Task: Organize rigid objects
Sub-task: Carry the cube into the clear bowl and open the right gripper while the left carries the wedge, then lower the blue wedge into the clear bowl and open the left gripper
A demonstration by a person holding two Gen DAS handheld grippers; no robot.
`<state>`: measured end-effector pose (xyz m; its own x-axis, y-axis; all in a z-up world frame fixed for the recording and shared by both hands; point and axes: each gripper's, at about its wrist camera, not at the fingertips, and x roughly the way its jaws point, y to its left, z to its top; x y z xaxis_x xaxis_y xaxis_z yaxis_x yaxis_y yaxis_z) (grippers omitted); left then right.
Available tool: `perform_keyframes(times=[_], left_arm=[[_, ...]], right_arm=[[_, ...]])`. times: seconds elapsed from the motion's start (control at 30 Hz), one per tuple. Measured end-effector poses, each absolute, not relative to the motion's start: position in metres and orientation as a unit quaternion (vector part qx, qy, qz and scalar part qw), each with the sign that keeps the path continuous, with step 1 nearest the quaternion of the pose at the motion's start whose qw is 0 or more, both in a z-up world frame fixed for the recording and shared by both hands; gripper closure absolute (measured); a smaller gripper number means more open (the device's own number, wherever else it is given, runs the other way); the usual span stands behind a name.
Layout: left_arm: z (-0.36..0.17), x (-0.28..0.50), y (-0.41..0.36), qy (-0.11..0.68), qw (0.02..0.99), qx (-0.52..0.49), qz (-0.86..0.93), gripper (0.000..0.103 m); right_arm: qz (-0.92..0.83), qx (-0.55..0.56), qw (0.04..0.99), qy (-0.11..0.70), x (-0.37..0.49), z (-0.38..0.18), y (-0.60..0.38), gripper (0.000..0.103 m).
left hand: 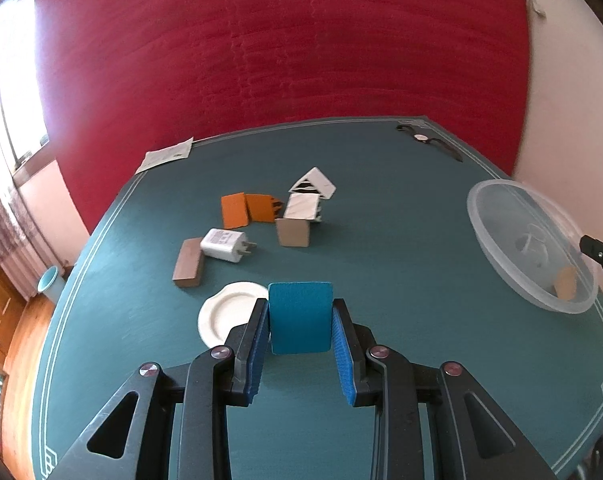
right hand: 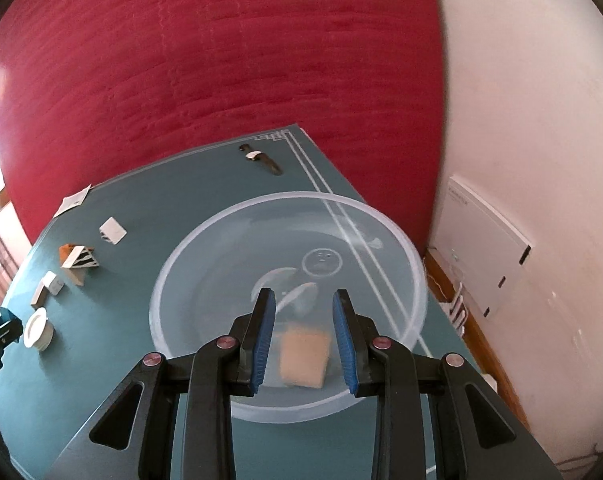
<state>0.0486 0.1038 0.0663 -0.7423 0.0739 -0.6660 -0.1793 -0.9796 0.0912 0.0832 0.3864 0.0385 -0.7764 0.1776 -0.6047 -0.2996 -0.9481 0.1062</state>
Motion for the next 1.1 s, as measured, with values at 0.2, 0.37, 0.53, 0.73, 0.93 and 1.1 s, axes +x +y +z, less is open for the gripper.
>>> perform_keyframes(times=[0.2, 0.37, 0.53, 0.73, 0.93, 1.1], left_arm=[[0.069, 0.049, 0.12, 0.088, 0.086, -0.35, 0.929, 0.071], [0.073, 0.049, 0.136, 0.099, 0.104, -0.344, 0.928, 0.071], [0.074, 0.045, 0.157, 0.106, 0.127, -0.344, 0.924, 0.071], [0.077, 0.035, 0.19, 0.104, 0.181, -0.34, 0.917, 0.071], [0.076, 0.027, 0.222, 0.105, 0.226, -0.341, 0.906, 0.071], [0.072, 0.022, 0.246, 0.117, 0.252, -0.341, 0.898, 0.071]], right_arm=[[0.933, -0.312, 0.136, 0.113, 0.086, 0.034, 0.398, 0.071], [0.929, -0.305, 0.159, 0.133, 0.089, 0.033, 0.41, 0.062], [0.928, -0.298, 0.176, 0.137, 0.092, 0.033, 0.413, 0.061], [0.933, -0.282, 0.189, 0.122, 0.095, 0.033, 0.406, 0.06], [0.935, -0.273, 0.195, 0.115, 0.096, 0.033, 0.403, 0.06], [0.935, -0.27, 0.199, 0.119, 0.098, 0.034, 0.405, 0.06]])
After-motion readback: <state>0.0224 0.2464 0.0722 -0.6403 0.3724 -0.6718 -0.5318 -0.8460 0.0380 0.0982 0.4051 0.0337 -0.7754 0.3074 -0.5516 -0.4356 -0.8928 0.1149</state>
